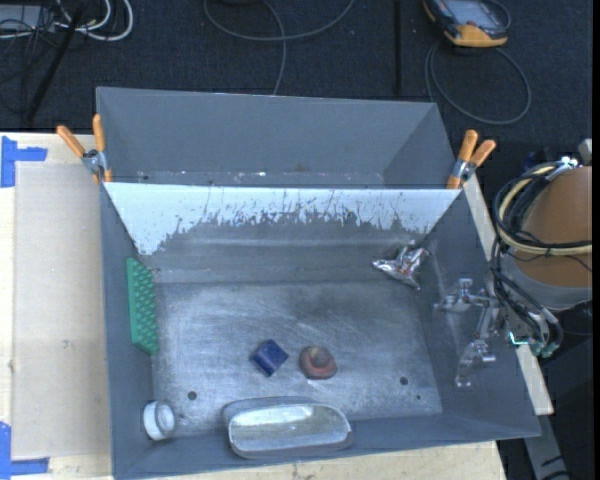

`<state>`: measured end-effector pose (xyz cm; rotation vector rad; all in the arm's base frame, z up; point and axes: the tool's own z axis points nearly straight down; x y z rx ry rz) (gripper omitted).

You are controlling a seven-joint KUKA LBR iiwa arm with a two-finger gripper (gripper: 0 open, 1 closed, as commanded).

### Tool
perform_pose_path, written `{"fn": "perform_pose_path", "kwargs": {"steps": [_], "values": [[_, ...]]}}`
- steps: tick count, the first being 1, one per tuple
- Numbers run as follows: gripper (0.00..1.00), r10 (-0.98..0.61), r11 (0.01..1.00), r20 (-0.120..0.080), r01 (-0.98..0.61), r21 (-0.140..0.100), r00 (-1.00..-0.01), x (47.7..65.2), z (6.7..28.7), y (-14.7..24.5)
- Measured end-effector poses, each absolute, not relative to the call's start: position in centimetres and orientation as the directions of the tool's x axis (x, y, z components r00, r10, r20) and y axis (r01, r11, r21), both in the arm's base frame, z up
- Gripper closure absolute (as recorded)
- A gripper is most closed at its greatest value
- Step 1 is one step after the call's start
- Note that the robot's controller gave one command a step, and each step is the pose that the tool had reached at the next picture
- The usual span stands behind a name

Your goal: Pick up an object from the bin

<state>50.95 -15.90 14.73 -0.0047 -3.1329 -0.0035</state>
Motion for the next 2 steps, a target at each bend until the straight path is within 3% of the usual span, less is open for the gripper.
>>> {"fn": "perform_pose_path", "kwargs": {"steps": [1, 2], "values": [[0.0, 0.035, 0.999, 0.008, 0.035, 0.004, -0.999, 47.1, 14.1, -10.6], [0.0, -0.032, 0.999, 0.004, -0.032, 0.005, -0.999, 48.1, 12.9, -3.4]]}}
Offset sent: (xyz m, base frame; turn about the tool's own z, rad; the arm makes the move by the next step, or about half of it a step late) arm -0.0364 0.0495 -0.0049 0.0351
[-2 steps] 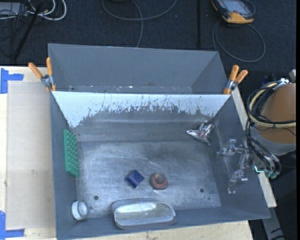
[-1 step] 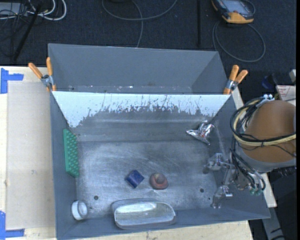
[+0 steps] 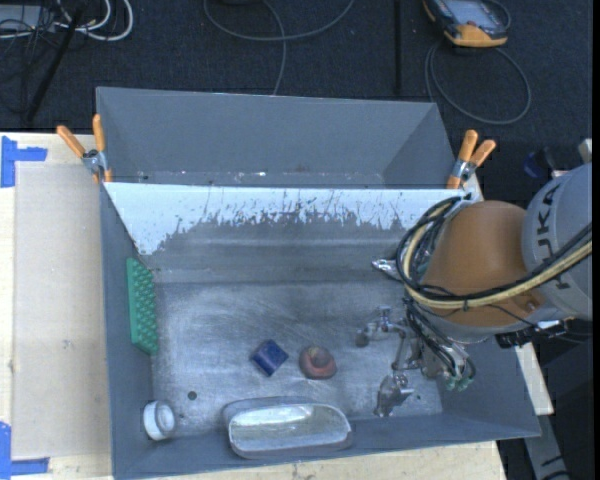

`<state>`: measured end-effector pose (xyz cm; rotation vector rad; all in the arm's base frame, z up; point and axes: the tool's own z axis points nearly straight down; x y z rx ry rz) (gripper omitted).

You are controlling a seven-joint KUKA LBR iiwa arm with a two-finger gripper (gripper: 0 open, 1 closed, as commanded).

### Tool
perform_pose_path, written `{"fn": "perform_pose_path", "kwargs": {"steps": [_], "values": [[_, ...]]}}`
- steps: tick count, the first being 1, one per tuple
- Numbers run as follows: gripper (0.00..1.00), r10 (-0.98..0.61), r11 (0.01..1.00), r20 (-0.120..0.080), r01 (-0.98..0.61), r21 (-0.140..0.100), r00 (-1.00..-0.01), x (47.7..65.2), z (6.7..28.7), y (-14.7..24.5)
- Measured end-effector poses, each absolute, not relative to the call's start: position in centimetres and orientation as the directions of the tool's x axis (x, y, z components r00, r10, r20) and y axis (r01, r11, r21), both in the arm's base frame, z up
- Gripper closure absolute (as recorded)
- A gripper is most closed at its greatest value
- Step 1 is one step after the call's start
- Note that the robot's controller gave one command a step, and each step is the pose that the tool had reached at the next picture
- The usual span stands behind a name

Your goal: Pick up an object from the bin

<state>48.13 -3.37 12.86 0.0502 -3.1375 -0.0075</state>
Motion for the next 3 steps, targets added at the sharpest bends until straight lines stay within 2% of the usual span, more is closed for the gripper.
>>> {"fn": "perform_pose_path", "kwargs": {"steps": [1, 2, 3], "values": [[0.0, -0.108, 0.994, -0.004, -0.108, 0.0, -0.994, 50.7, 7.0, 5.3], [0.0, -0.18, 0.984, -0.002, -0.18, 0.0, -0.984, 53.4, 7.2, 11.4], [1.0, -0.181, 0.983, 0.003, -0.181, 0.001, -0.983, 53.3, 7.3, 11.4]]}}
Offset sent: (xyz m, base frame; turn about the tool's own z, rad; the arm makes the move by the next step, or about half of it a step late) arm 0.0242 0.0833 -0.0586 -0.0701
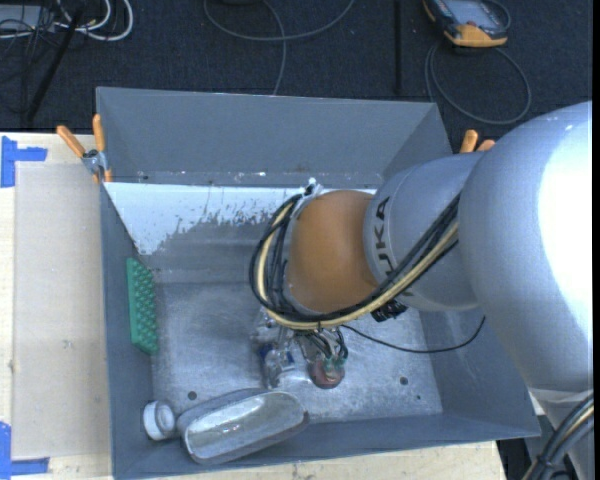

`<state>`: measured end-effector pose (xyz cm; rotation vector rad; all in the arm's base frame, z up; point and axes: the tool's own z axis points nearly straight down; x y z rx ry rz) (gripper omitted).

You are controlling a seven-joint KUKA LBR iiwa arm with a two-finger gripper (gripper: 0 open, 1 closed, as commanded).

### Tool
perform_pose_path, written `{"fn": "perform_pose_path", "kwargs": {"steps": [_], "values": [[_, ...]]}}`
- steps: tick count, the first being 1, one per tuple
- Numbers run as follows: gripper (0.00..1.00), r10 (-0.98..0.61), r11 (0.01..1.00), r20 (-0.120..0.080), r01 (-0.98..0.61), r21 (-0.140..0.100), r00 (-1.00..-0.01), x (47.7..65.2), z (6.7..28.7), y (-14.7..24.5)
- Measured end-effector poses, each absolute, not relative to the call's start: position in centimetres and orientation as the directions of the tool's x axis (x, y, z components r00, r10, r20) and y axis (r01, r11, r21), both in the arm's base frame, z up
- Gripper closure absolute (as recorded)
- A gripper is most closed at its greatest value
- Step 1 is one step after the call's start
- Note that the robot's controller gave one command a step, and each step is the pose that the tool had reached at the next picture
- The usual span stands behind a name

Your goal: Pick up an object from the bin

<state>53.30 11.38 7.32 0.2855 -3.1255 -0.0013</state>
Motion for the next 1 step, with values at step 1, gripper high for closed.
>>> {"fn": "perform_pose_path", "kwargs": {"steps": [1], "values": [[1.0, -0.276, 0.961, -0.007, -0.276, -0.002, -0.961, 50.91, 24.81, 3.46]]}}
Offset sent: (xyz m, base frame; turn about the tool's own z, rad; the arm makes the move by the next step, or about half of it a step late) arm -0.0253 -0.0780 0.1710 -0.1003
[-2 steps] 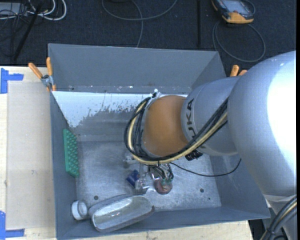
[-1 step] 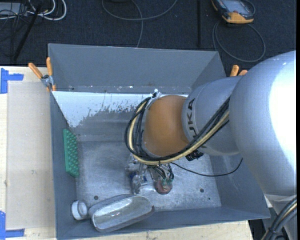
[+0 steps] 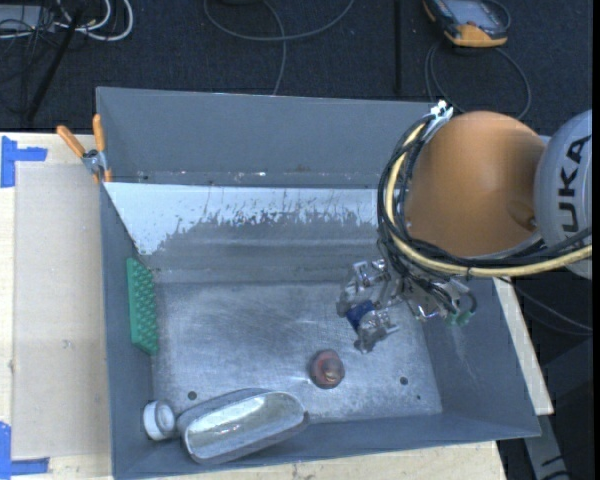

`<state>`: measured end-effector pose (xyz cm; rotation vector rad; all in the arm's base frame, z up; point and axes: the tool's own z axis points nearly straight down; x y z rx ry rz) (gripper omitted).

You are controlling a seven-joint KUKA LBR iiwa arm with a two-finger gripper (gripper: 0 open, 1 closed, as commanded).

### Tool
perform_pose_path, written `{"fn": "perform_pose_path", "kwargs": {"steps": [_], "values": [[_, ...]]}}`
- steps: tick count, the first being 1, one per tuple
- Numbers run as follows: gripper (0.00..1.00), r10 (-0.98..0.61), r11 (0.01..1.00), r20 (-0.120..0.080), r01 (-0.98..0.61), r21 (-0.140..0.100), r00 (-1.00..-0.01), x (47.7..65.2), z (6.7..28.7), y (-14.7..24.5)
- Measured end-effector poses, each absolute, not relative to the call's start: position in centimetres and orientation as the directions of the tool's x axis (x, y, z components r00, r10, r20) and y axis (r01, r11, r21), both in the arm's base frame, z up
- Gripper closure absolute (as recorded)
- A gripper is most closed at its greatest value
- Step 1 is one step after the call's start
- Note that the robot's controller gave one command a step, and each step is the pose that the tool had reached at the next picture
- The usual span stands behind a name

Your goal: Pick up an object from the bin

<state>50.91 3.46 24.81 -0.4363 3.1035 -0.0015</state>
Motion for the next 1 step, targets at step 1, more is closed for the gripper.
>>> {"fn": "perform_pose_path", "kwargs": {"steps": [1], "values": [[0.0, -0.279, 0.96, 0.0, -0.279, 0.0, -0.96, 50.81, 24.36, 3.6]]}}
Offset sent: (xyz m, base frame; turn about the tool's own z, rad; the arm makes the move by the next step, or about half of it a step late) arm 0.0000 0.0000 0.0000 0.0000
